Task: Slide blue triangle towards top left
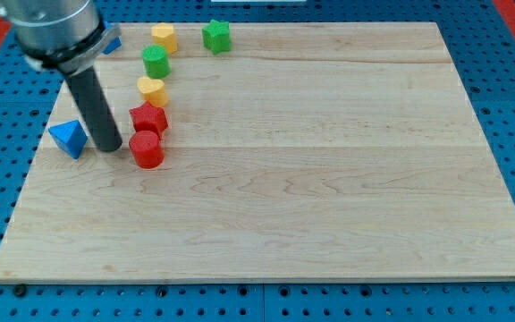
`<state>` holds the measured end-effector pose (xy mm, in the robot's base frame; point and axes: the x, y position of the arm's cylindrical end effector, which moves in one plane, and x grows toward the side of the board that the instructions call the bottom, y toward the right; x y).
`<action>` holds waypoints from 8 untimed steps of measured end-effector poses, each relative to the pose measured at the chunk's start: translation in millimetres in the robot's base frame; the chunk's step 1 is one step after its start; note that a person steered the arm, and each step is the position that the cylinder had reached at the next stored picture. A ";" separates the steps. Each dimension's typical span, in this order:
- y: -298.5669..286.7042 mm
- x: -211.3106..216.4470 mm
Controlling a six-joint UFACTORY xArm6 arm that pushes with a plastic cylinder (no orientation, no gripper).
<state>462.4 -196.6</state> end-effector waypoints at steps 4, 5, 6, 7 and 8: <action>-19.1 -67.0; -16.0 -52.1; -56.7 -25.6; -74.3 -29.4; -20.0 -54.1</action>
<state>408.3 -216.6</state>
